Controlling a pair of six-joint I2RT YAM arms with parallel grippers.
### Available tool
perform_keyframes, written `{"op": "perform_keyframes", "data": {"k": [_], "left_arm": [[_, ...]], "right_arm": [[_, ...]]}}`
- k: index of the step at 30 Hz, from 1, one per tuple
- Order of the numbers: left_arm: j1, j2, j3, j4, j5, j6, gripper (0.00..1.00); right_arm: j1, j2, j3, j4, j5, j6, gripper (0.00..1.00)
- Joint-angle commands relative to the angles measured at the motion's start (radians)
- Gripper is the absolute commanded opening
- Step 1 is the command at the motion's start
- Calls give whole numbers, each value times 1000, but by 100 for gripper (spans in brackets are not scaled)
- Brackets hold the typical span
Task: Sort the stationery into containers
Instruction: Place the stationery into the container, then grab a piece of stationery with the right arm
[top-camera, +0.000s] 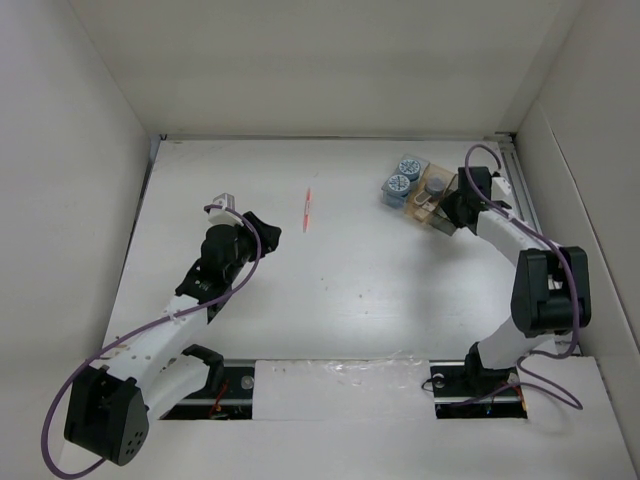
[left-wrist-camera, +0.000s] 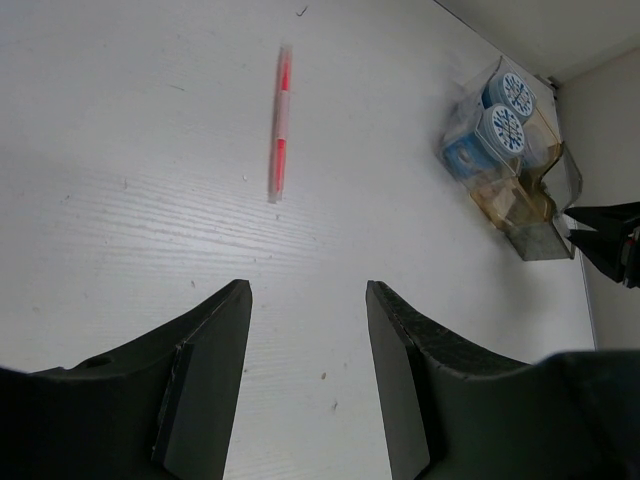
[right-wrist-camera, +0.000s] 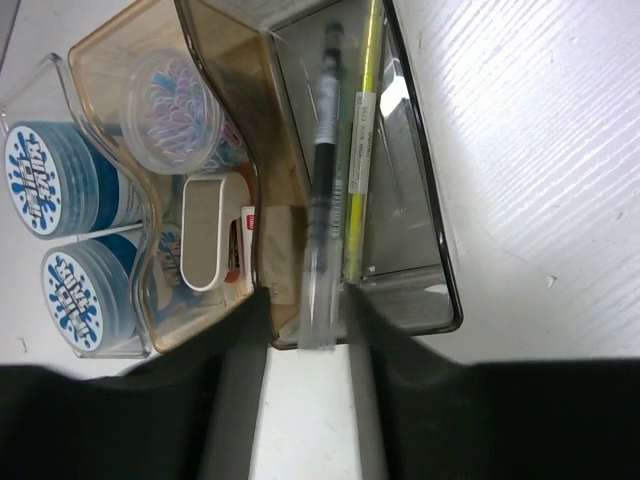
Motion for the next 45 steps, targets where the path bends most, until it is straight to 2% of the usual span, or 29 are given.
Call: {"op": "perform_keyframes", "data": {"k": [1, 3, 6, 10, 11, 13, 16, 18, 20, 21, 25, 30, 34, 38, 39, 41, 42, 45], "left_arm": [[0, -1, 13, 33, 10, -4, 46], [0, -1, 13, 33, 10, -4, 46], [0, -1, 13, 33, 10, -4, 46], [0, -1, 13, 33, 10, -4, 46], [0, -1, 13, 33, 10, -4, 46], [0, -1, 13, 33, 10, -4, 46], [0, -21, 13, 33, -10, -4, 46], [0, -34, 13, 22, -24, -4, 46], [0, -58, 4, 22, -24, -4, 46], [0, -73, 4, 22, -34, -4, 46], [0, -93, -5, 13, -45, -4, 46], [0, -93, -5, 3, -36, -4, 46], [0, -103, -5, 3, -27, -4, 46], [0, -112, -5, 3, -27, -4, 46], [0, -112, -5, 3, -27, -4, 46], [0, -112, -5, 3, -27, -4, 46], [0, -112, -5, 3, -27, -4, 46], [0, -112, -5, 3, -27, -4, 46]], "right_arm": [[-1, -52, 2, 47, 39, 17, 45], [-1, -80, 2, 47, 39, 17, 52], [-1, -112, -7, 38, 39, 17, 53], [103, -184, 3, 58, 25, -12, 33], [133, -184, 14, 58, 25, -27, 16], [239, -184, 57, 69, 13, -41, 3], [387, -82, 127, 78, -10, -57, 0], [455, 53, 228, 69, -10, -67, 0], [544, 153, 364, 14, 5, -78, 4], [570, 250, 412, -6, 38, -87, 13], [670, 473, 650, -123, 79, -109, 34], [713, 645, 848, -221, 112, -129, 47], [713, 738, 944, -285, 122, -129, 48], [713, 781, 954, -295, 134, -129, 37], [713, 781, 954, -295, 134, -129, 27], [713, 791, 954, -304, 134, -129, 19], [713, 791, 954, -313, 134, -118, 9], [723, 778, 910, -301, 143, -107, 3]]}}
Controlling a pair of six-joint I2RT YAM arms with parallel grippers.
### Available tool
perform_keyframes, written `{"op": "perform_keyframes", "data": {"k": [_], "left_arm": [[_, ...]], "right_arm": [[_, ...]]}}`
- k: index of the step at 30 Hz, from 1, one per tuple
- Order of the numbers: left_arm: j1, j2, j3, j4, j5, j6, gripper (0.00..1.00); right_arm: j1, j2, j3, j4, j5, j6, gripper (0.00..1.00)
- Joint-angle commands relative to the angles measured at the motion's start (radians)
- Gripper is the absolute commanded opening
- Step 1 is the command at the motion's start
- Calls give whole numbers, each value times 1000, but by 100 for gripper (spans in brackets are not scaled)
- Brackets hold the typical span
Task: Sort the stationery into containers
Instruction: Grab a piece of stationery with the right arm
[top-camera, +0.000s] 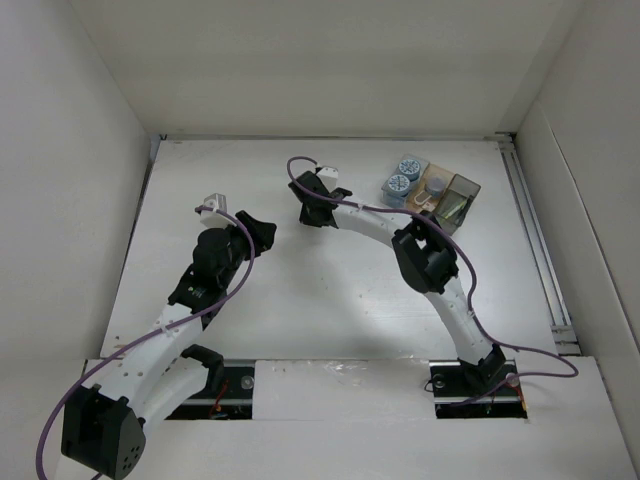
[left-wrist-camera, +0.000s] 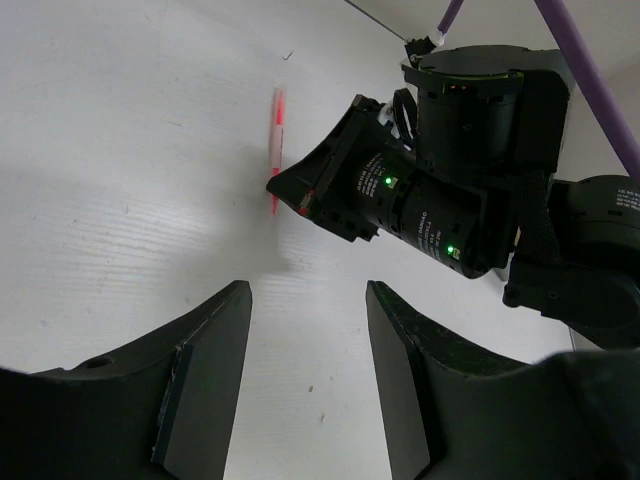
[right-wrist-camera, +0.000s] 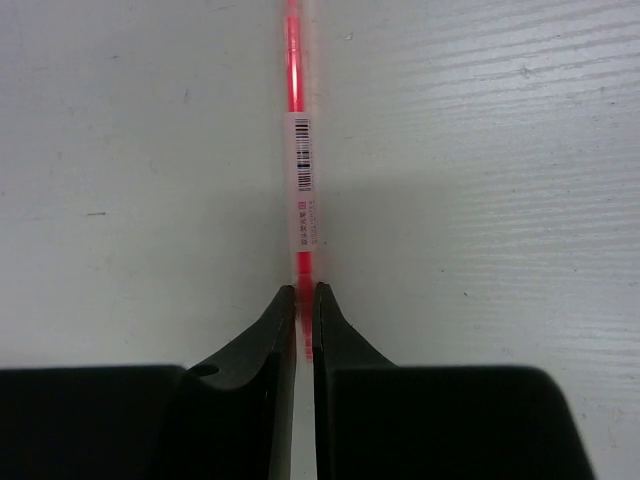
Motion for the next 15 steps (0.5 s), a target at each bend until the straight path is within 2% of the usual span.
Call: {"op": "perform_keyframes", "data": {"k": [1, 6, 8, 10, 14, 15], "left_arm": [[0, -19, -5, 22, 4, -3, 46], [0, -19, -5, 22, 4, -3, 46], [0, -19, -5, 22, 4, -3, 47], [0, -7, -5, 31, 13, -3, 47], [0, 3, -5, 54, 70, 6, 47], [0, 3, -5, 69, 79, 6, 50]], "right_arm": [[8, -19, -26, -36, 28, 7, 0], [8, -162, -178, 60, 39, 27, 0], [-2, -286, -282, 123, 39, 50, 0], [-56, -384, -406, 181, 28, 65, 0], [-188, -692, -630, 246, 16, 87, 0], [-221, -735, -669, 246, 34, 110, 0]]}}
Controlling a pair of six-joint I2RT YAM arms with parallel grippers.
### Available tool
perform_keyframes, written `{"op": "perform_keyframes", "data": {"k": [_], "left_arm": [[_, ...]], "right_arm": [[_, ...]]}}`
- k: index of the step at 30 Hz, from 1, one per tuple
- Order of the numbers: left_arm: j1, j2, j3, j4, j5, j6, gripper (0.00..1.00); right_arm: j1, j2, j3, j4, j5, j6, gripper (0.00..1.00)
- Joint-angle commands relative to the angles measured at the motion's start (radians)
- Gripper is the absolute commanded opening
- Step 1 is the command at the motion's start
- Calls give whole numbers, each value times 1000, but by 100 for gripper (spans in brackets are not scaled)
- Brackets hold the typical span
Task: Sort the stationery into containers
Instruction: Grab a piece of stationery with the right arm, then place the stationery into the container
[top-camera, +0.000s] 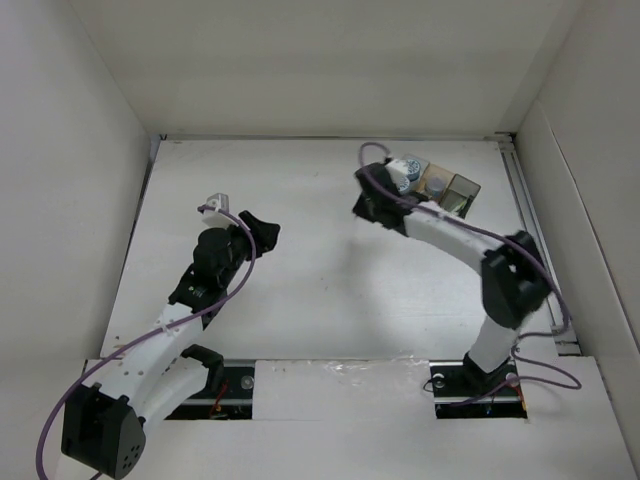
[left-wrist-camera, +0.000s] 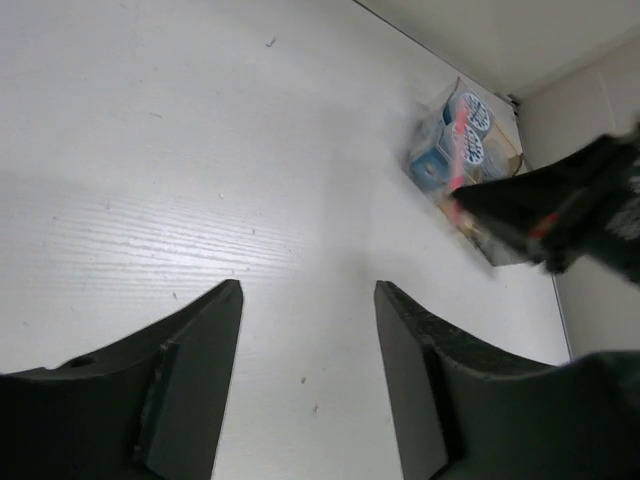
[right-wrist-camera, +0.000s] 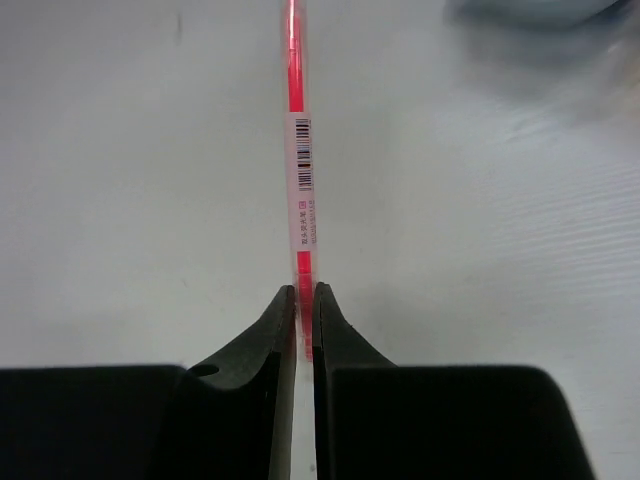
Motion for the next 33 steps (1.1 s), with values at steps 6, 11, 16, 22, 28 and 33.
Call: {"op": "perform_keyframes", "data": {"k": [6, 11, 16, 22, 28, 33], "left_arm": [[0, -23, -26, 95, 79, 6, 61], [0, -33, -36, 95, 79, 6, 68], [0, -23, -36, 95, 69, 15, 100], [0, -23, -36, 104, 60, 24, 100], [0, -23, -36, 95, 60, 24, 100], [0, -23, -36, 95, 69, 24, 100]], "right_arm": [[-432, -358, -306, 154, -1, 61, 0], [-564, -324, -306, 165, -79, 61, 0], [-605, -275, -306, 187, -110, 61, 0], [-618, -229, -286, 187, -122, 61, 0], [-627, -218, -295, 196, -113, 72, 0], [-627, -218, -317, 207, -102, 91, 6]]}}
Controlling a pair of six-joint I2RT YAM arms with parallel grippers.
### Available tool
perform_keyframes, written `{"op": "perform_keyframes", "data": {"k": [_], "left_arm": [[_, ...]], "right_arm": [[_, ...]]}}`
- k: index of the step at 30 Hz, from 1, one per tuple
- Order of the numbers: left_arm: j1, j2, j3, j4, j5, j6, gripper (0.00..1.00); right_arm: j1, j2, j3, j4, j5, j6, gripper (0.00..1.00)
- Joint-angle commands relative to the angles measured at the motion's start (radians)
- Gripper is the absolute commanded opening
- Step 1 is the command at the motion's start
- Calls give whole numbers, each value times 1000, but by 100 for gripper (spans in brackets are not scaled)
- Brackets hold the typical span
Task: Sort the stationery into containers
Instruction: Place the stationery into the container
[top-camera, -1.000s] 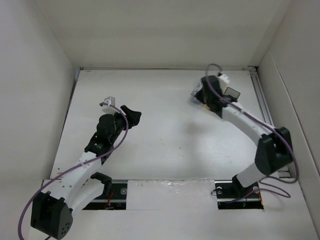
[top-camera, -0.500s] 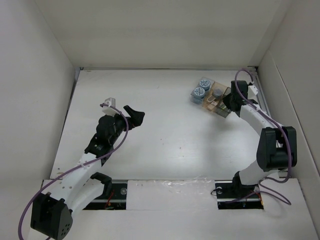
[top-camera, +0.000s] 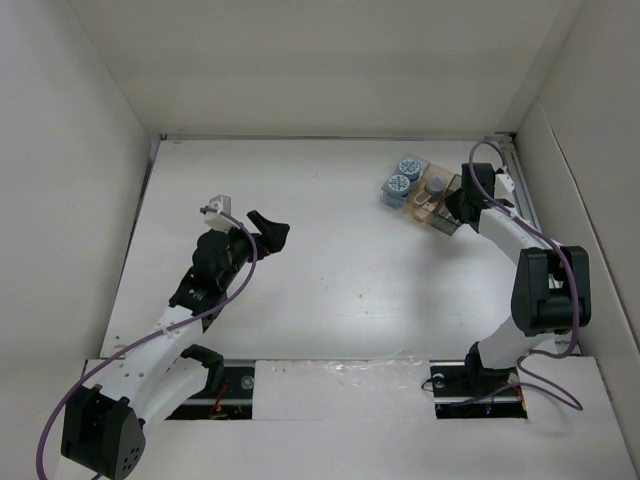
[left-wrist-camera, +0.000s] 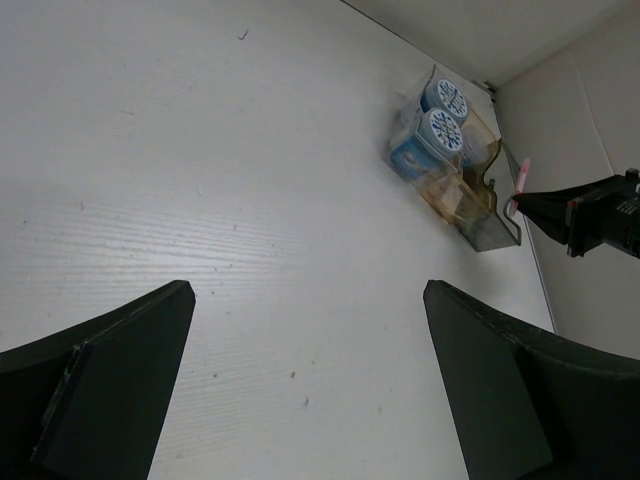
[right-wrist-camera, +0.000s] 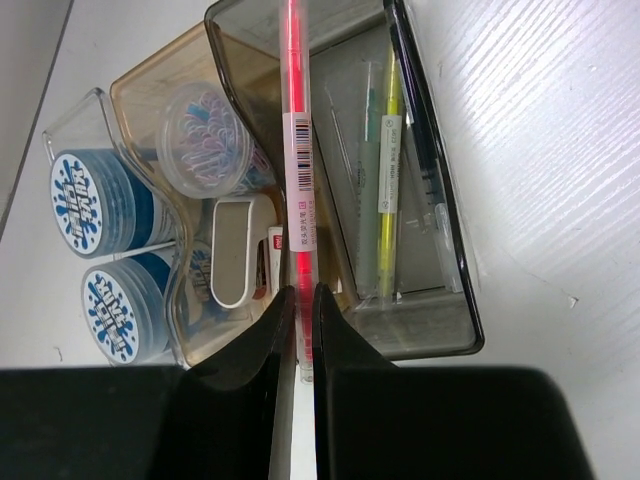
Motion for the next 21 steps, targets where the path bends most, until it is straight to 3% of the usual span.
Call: {"op": "perform_keyframes", "data": {"k": [1, 4, 5, 7, 15, 21], "left_arm": [[0, -2, -6, 44, 7, 14, 100], [0, -2, -6, 44, 7, 14, 100], [0, -2, -6, 44, 7, 14, 100], [0, -2, -6, 53, 16, 14, 100], [0, -43, -24, 63, 26, 14, 100], [0, -102, -46, 81, 26, 14, 100]], "right_arm": [[-8, -8, 0, 60, 11, 19, 9], [-8, -17, -10, 60, 22, 28, 29], [-8, -41, -19, 60, 22, 28, 43], [-8, -60, -19, 60, 33, 28, 53], [19, -240, -72, 60, 22, 28, 57], [214, -394, -83, 69, 22, -52, 61]]}}
